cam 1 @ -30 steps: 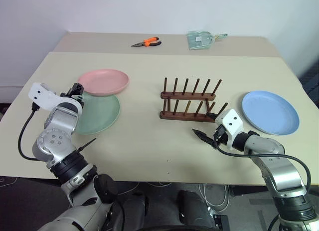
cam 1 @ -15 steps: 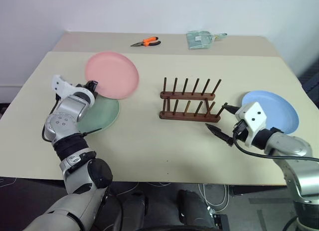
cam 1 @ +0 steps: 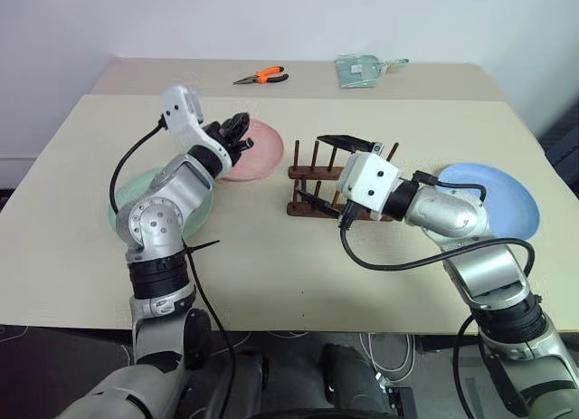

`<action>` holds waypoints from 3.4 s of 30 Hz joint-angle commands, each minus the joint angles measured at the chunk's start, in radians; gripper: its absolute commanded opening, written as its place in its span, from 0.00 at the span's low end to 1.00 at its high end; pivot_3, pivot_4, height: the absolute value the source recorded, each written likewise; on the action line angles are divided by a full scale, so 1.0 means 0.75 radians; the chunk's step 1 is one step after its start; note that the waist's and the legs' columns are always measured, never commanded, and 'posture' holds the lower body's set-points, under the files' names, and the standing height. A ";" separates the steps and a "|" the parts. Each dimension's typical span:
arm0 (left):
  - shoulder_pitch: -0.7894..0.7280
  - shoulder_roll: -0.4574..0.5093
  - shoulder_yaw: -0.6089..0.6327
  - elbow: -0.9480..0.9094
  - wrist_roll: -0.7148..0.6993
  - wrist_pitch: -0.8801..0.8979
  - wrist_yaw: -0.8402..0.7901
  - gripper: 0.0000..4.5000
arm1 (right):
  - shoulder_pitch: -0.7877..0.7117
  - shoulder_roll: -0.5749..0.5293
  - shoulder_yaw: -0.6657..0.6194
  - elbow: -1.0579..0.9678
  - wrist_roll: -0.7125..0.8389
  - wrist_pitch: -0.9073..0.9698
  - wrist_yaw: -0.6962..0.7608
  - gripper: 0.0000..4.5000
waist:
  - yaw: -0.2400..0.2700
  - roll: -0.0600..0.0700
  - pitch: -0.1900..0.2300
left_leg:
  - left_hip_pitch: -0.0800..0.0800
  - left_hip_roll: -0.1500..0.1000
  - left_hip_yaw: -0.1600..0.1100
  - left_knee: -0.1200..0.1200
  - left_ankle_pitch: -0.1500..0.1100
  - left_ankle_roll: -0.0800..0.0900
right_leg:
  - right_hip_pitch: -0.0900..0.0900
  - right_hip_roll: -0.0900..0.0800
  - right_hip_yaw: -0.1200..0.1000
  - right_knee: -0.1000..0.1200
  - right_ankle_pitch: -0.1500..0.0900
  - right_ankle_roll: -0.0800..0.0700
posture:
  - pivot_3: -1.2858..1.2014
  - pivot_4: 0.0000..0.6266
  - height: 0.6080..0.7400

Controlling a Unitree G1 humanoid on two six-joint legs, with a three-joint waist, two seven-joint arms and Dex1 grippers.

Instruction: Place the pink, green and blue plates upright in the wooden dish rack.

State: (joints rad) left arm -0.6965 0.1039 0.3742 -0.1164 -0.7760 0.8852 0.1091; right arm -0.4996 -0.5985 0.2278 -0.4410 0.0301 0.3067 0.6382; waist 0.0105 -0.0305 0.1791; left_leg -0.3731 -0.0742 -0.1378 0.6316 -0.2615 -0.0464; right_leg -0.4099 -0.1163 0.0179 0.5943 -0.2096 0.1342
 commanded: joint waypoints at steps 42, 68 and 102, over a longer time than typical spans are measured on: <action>-0.144 -0.208 0.111 0.195 -0.114 -0.108 0.709 0.99 | 0.105 -0.025 -0.089 0.038 -0.075 -0.081 0.055 1.00 | 0.001 -0.002 0.001 | 0.000 -0.001 0.000 0.000 0.000 0.000 | 0.001 0.000 0.000 0.000 0.000 0.000 | 0.52 0.24 1.00; -0.661 0.236 -0.091 1.621 0.549 -0.506 0.090 0.80 | 0.229 -0.003 -0.105 -0.002 -0.094 -0.083 -0.004 1.00 | -0.030 -0.002 0.001 | 0.000 -0.001 -0.001 -0.002 0.000 0.000 | -0.001 0.000 -0.001 0.000 0.000 0.003 | 0.52 0.24 1.00; -0.426 0.050 -0.232 0.067 0.425 -0.267 0.003 0.01 | -0.547 0.064 0.276 0.729 -0.858 -0.616 -0.376 1.00 | -0.031 -0.003 0.004 | -0.001 -0.001 -0.001 -0.001 0.004 -0.006 | -0.002 0.000 0.000 0.001 0.002 0.002 | 0.52 0.24 1.00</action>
State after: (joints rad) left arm -1.0114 0.1345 0.2066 -0.0005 -0.4494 0.6652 0.1146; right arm -0.8817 -0.5493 0.4371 0.0865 -0.5623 -0.1172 0.4049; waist -0.0126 -0.0330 0.1819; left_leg -0.3736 -0.0752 -0.1384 0.6305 -0.2581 -0.0519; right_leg -0.4114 -0.1163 0.0184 0.5950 -0.2081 0.1360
